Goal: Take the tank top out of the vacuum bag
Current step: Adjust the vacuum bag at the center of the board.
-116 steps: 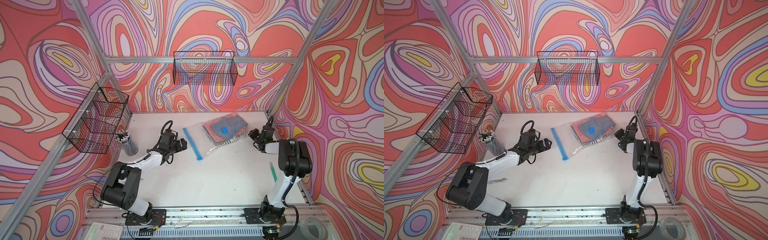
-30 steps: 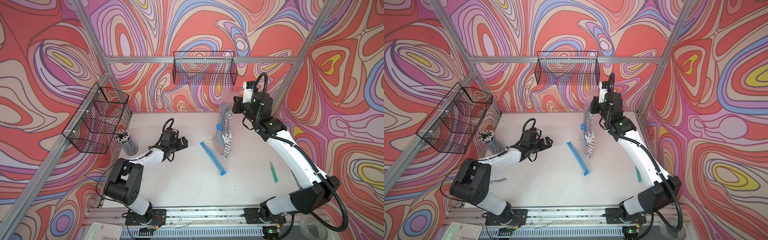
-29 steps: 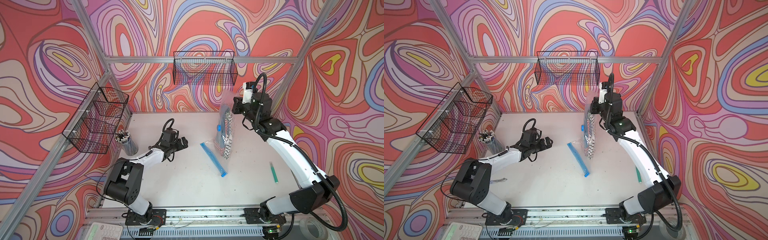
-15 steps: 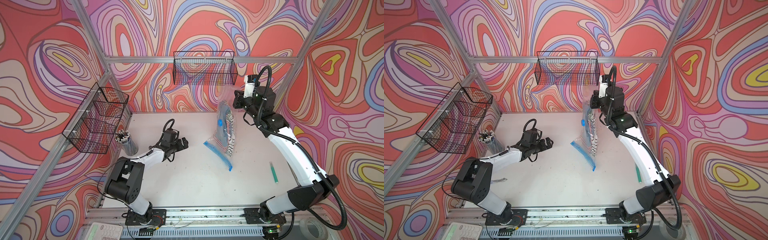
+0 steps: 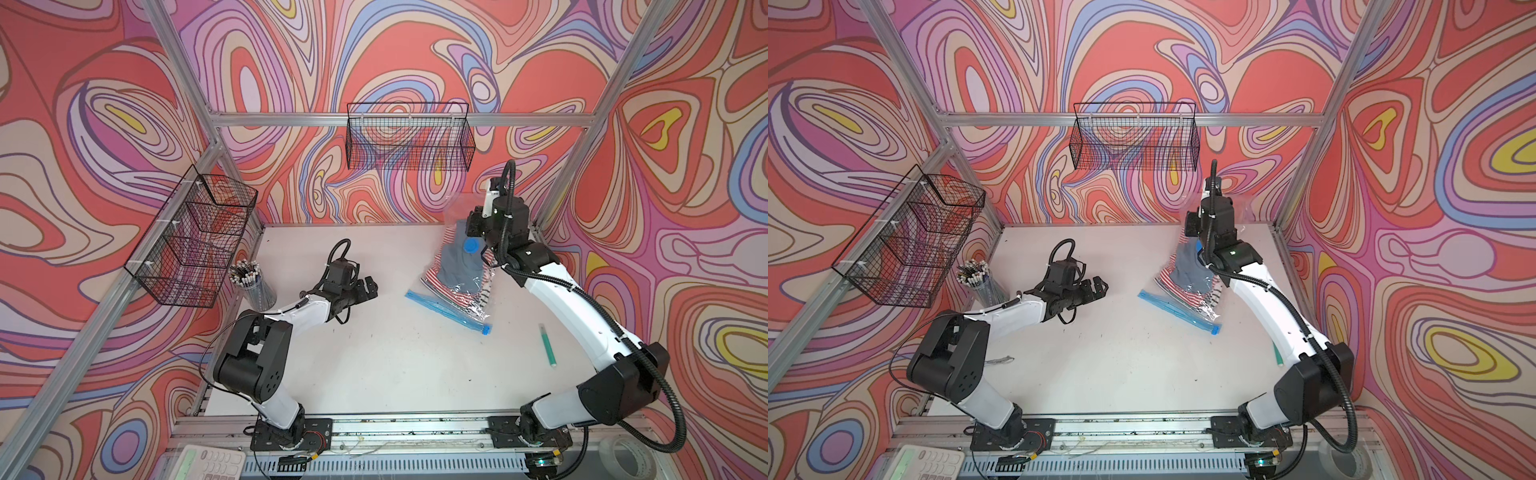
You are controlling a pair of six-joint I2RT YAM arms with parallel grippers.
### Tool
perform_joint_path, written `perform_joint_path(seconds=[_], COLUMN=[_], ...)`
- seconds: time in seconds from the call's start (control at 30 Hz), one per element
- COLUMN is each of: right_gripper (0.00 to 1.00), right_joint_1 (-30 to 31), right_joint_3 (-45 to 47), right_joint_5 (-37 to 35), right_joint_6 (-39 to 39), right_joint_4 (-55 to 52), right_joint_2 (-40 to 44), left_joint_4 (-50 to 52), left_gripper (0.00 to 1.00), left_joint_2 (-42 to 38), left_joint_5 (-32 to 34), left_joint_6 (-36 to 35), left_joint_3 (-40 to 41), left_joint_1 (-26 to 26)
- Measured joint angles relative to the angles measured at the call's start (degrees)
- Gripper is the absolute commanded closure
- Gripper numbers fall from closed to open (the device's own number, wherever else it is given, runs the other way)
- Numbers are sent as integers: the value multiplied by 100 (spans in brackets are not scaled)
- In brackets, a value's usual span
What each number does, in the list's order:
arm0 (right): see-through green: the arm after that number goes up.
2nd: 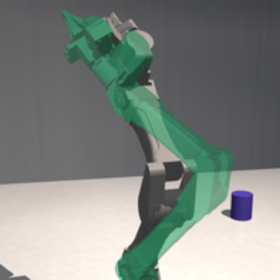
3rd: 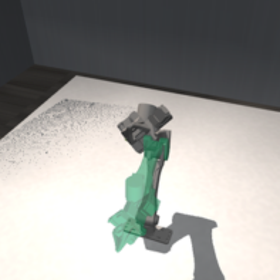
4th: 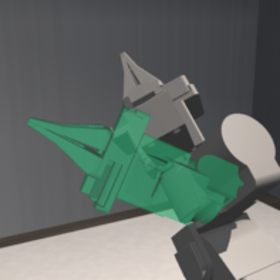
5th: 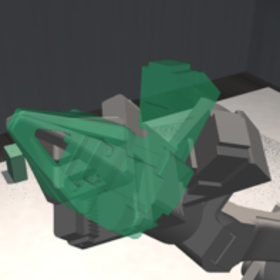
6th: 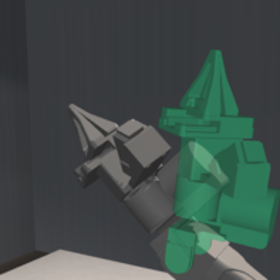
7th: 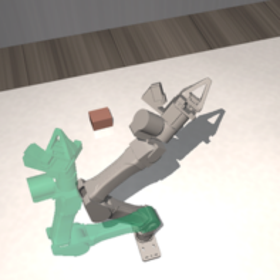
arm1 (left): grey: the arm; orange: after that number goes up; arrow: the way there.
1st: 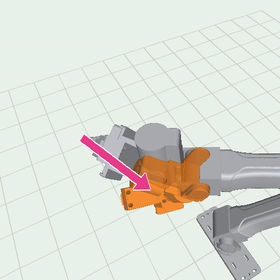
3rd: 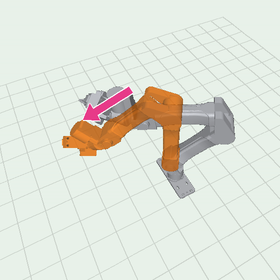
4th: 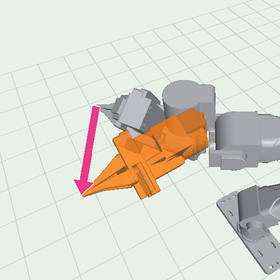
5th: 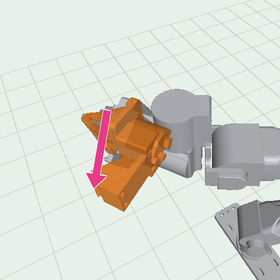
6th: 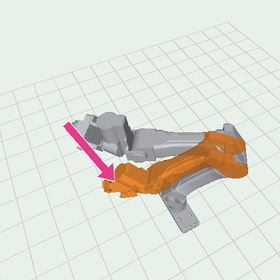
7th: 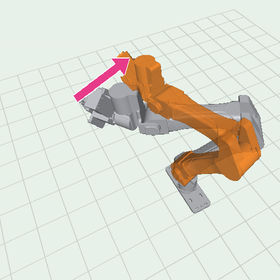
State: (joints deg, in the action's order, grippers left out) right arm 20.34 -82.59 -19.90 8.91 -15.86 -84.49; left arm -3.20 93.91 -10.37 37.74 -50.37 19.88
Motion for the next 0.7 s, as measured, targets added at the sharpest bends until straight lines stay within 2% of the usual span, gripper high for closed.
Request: perform_joint_path(seconds=[0.07, 0.1, 0.13, 0.17, 0.23, 0.3, 0.4, 0.47, 0.57, 0.7], right_gripper=[100, 86, 64, 46, 32, 27, 26, 21, 21, 21], right_joint_1=[0, 0, 0, -2, 0, 0, 0, 0, 63, 498], right_joint_3=[136, 186, 245, 304, 380, 474, 870, 1198, 1810, 2603], right_joint_5=[-289, -400, -470, -481, -437, -295, 20, 221, 343, 306], right_joint_6=[81, 107, 140, 129, 133, 136, 129, 125, 149, 234], right_joint_4=[-127, -199, -236, -289, -433, -544, -636, -767, -916, -1040], right_joint_2=[48, 79, 122, 175, 249, 297, 374, 402, 442, 490], left_joint_4=[-4, -9, -22, -24, -39, -42, -46, -46, -46, -46], left_gripper=[0, 0, 0, 0, 0, 0, 0, 0, 0, 0], left_joint_2=[72, 105, 138, 162, 195, 197, 197, 197, 197, 190], left_joint_5=[-24, -37, -66, -94, -146, -175, -212, -229, -238, -273], left_joint_6=[2, 2, 2, 4, 4, 7, 9, 24, 26, 26], left_joint_3=[-52, -68, -79, -87, -92, -92, -92, -92, -92, -92], left_joint_1=[0, 0, 0, 0, 2, 2, 2, 9, 48, 118])
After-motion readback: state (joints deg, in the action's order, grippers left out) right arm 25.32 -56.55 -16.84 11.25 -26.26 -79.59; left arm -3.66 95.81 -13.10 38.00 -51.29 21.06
